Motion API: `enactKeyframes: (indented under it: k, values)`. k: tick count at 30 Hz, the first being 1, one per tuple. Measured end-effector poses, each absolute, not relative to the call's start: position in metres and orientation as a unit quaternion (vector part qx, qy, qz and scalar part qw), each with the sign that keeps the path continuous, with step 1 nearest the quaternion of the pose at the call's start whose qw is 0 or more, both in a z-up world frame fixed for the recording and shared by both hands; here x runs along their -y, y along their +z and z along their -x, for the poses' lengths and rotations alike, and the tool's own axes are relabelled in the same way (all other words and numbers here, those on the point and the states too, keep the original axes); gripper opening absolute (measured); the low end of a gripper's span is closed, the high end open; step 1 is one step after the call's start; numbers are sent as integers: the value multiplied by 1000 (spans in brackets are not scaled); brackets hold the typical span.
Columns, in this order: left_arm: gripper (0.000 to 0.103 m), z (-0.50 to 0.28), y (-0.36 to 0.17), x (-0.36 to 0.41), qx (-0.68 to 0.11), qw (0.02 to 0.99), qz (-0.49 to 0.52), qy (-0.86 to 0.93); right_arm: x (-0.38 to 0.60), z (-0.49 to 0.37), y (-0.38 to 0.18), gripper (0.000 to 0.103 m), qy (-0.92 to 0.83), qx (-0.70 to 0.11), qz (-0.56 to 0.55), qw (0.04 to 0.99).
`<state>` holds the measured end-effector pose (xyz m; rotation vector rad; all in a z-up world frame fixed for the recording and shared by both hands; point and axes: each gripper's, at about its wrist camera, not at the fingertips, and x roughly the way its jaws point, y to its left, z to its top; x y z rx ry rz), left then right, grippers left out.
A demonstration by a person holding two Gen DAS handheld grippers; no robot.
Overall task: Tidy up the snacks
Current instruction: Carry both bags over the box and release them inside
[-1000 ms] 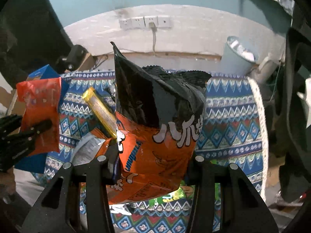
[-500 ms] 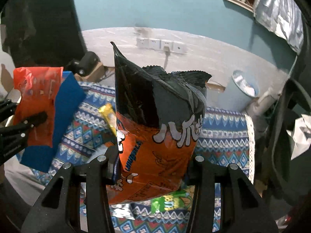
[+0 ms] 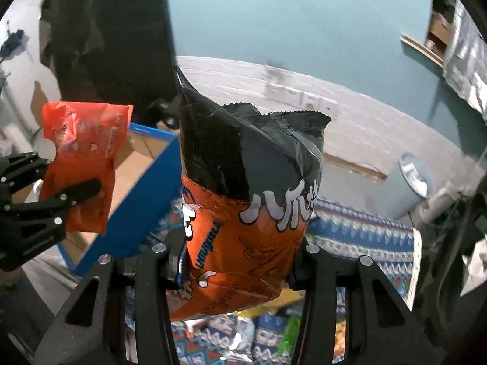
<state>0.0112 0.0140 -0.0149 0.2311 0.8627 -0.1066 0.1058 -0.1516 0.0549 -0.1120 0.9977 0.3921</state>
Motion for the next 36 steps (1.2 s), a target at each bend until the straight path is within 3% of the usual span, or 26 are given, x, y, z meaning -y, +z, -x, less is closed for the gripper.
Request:
enactKeyframes:
  k: [17, 36]
  values:
    - [32, -6, -26, -109, -437, 898, -51, 6, 30, -125, 60, 46, 278, -463, 79, 838]
    - [33, 0, -56, -168, -490, 870, -13, 48, -49, -133, 22, 46, 322, -503, 124, 792]
